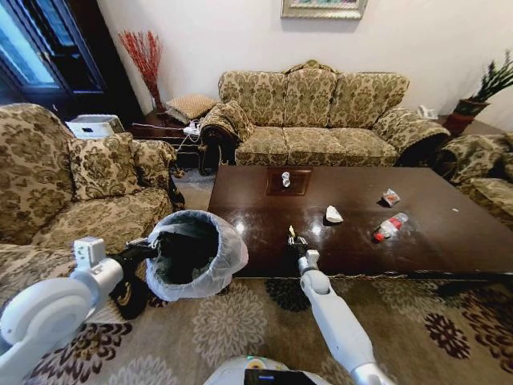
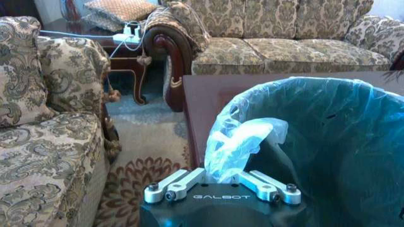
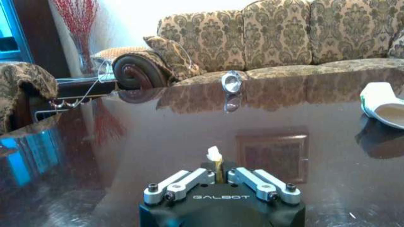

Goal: Move to the front of the table and place the trash on the table into the trash bin.

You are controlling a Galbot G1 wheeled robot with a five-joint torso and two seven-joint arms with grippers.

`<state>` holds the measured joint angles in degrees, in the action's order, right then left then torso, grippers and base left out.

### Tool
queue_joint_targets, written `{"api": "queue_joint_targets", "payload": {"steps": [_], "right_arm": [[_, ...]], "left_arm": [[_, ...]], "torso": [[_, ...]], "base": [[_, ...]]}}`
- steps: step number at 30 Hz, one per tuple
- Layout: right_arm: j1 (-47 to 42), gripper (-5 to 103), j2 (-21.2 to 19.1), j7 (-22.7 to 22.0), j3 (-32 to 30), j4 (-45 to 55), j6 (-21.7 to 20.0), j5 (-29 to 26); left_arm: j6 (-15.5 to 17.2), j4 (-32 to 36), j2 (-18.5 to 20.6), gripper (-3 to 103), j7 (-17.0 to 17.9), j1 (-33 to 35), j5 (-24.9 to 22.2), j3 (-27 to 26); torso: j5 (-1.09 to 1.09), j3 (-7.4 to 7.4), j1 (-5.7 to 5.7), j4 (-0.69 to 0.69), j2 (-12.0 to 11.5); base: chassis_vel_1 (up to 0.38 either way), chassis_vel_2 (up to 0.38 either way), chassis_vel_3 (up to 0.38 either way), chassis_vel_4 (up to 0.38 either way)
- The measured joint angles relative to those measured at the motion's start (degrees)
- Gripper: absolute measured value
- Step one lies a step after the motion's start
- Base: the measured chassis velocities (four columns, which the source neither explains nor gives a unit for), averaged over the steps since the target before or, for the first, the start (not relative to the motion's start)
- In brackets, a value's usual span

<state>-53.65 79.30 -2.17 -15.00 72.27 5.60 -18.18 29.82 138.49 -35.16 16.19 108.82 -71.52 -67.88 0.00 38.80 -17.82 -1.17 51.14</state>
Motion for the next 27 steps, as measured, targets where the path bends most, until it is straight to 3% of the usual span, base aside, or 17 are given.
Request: {"api": "queue_joint_targets", "payload": {"steps": [3,6,7,9,11,14,19,21,26,27], "right_arm": [[-1.4,0,-0.5,0.0,-0.2,4.0,-0.3,-0.8],[-5.6,0,-3.7,3.8,1.2,22.0,-5.0,-4.7],[-5.6,0,-3.7,3.8,1.2,22.0,-5.0,-4.7],[-6.5,0,-5.9,6.4,4.6,38.0,-7.8,-9.2],[-6.2,0,-6.5,7.1,5.9,42.1,-8.8,-11.1],[-2.9,0,-9.3,6.3,13.7,56.1,-16.0,-20.1],[0.1,0,-10.6,5.2,20.4,61.5,-21.3,-21.6],[1.1,0,-10.7,4.6,24.0,62.5,-26.2,-20.9],[1.9,-1,-10.3,5.7,28.2,59.7,-30.8,-14.5],[2.0,4,-9.9,6.1,28.8,58.7,-31.2,-13.2]], "left_arm": [[0.0,0.0,0.4,2,0.1,0.3,-0.4,-0.5],[0.6,-0.6,2.4,2,0.9,0.4,-2.1,-1.4],[0.6,-0.6,2.4,2,0.9,0.4,-2.1,-1.4],[2.1,-1.7,4.1,2,1.4,0.0,-3.8,-1.8],[2.5,-2.0,4.6,2,1.6,0.0,-4.2,-2.0],[3.6,-2.4,6.3,2,2.2,0.6,-5.6,-3.1],[3.9,-2.0,6.9,2,2.5,0.8,-6.0,-3.6],[3.9,-1.4,6.9,2,2.7,0.9,-6.1,-3.6],[3.9,-0.4,6.3,2,2.8,1.0,-5.9,-3.3],[3.9,-0.2,6.0,2,2.8,1.0,-5.9,-3.3]], "torso": [[0.01,0.01,0.0,-0.01,0.0],[-0.01,0.01,-0.01,0.01,0.0],[-0.01,0.01,-0.01,0.01,0.0],[-0.01,0.0,0.0,0.01,0.0],[-0.02,0.0,0.0,0.01,0.0],[-0.03,0.0,0.0,-0.01,0.0],[0.02,0.0,0.0,0.0,0.0],[0.01,0.0,0.0,0.0,0.0],[-0.01,0.0,0.0,0.0,0.0],[-0.01,0.0,0.0,0.0,0.0]], "base": [[0.0,0.0,0.0,0.0],[0.0,0.0,0.0,0.0],[0.0,0.0,0.0,0.0],[0.0,0.0,0.0,0.0],[0.0,0.0,0.0,0.0],[0.0,0.0,0.0,0.0],[0.0,0.0,0.0,0.0],[0.0,0.0,0.0,0.0],[0.0,0.0,0.0,0.0],[0.0,0.0,0.0,0.0]]}}
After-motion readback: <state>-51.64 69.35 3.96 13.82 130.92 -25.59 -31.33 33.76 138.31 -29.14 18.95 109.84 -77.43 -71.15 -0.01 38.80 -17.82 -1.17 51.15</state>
